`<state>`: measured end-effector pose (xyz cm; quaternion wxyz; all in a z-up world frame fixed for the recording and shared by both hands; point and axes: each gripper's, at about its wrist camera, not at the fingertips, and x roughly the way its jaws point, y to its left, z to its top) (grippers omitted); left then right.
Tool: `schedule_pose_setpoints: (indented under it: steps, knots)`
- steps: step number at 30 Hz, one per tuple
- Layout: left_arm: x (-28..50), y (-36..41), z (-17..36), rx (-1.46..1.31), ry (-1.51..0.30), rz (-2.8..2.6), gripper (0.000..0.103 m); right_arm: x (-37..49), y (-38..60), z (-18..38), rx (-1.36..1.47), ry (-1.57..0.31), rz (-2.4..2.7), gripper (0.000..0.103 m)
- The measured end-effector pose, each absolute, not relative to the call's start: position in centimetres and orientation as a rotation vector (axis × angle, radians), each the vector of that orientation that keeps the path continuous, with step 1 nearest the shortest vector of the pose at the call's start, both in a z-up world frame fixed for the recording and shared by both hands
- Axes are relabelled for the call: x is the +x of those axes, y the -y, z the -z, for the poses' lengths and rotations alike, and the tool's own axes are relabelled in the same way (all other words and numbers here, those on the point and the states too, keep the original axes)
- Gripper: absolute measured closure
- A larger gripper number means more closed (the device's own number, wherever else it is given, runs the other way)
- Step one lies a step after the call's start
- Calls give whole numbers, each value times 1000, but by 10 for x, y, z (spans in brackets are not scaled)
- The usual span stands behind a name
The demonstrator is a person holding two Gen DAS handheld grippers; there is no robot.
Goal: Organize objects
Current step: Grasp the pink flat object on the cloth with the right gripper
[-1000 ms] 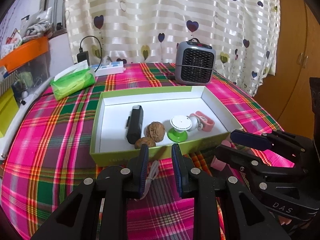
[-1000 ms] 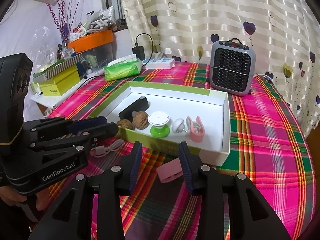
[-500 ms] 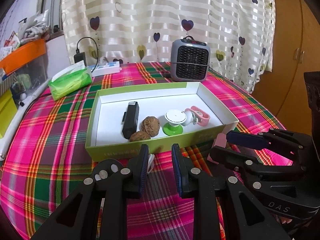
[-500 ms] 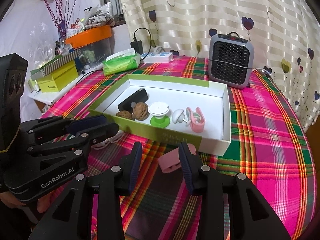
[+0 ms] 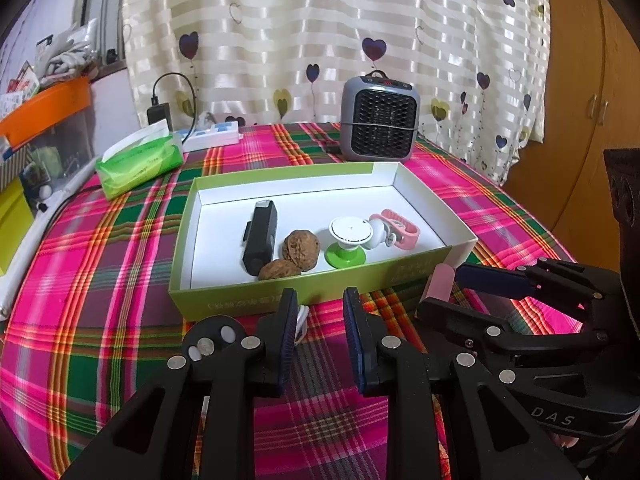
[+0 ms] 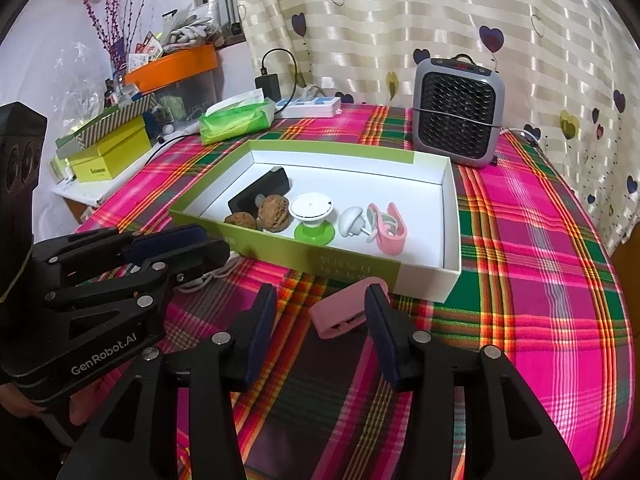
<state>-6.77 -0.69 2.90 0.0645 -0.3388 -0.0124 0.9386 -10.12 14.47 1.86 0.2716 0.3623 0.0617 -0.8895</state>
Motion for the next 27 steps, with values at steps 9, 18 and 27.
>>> schedule_pose_setpoints:
  steps: [9, 18, 27]
  knots:
    - [-65, 11, -26, -1020, 56, -2843, 82, -104, -148, -15, 1004, -150, 2400, 56]
    - [-61, 21, -28, -996, 89, -2867, 81, -107, -150, -13, 1036, -144, 2417, 56]
    - [-57, 35, -32, -988, 146, -2902, 79, -110, -153, -11, 1071, -104, 2432, 56]
